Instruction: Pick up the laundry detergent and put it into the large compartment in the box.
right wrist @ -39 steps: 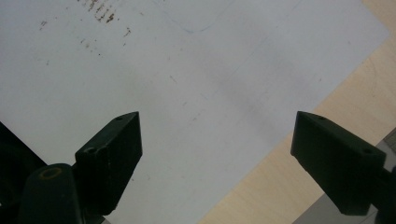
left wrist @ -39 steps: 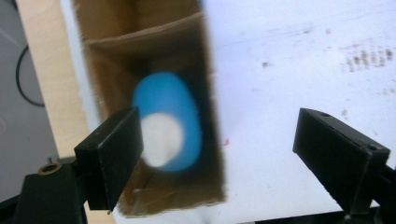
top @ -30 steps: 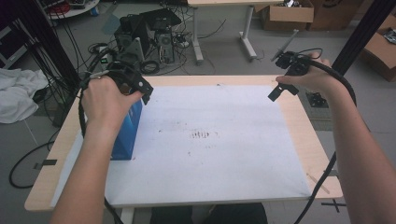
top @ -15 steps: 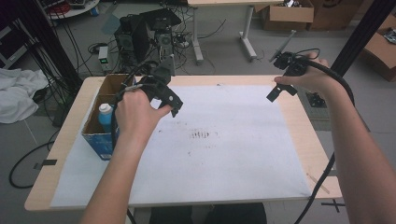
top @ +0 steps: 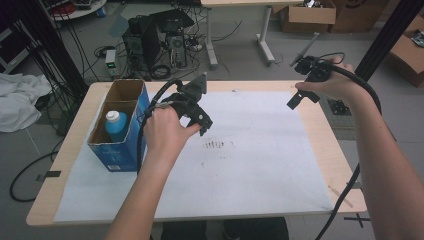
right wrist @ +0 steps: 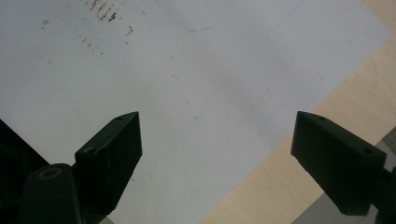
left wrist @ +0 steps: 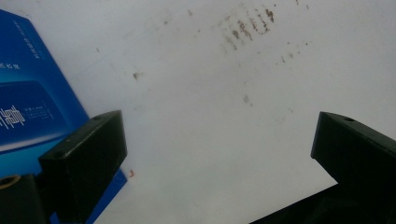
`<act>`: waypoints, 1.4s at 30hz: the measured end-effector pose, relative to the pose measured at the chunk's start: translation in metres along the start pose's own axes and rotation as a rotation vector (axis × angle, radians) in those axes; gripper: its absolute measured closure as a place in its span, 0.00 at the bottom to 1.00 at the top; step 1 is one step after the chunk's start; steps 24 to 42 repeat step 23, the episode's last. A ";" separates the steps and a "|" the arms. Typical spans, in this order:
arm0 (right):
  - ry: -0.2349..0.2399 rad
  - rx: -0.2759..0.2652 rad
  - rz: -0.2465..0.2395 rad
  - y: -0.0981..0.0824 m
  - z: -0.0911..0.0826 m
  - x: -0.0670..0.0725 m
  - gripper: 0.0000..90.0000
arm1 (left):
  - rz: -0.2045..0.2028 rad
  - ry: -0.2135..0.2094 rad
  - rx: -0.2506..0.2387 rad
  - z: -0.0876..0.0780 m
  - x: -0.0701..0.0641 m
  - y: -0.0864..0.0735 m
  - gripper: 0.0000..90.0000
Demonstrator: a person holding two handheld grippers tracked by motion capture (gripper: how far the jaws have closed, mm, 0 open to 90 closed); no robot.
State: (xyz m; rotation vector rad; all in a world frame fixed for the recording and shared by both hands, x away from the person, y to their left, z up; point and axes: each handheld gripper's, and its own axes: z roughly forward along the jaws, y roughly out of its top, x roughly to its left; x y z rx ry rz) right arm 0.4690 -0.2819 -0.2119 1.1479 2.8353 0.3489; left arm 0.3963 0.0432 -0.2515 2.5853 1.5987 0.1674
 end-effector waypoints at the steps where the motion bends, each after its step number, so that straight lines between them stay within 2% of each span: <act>1: 0.002 0.000 -0.002 0.000 0.000 0.000 0.18 | 0.005 0.002 0.003 0.000 -0.001 0.001 0.05; 9: 0.001 0.001 -0.007 0.002 0.001 0.001 0.18 | 0.011 0.001 0.005 0.003 -0.005 0.002 0.04; 42: 0.003 0.002 -0.007 0.002 0.001 0.002 0.18 | 0.010 0.000 0.004 0.000 -0.005 0.002 0.04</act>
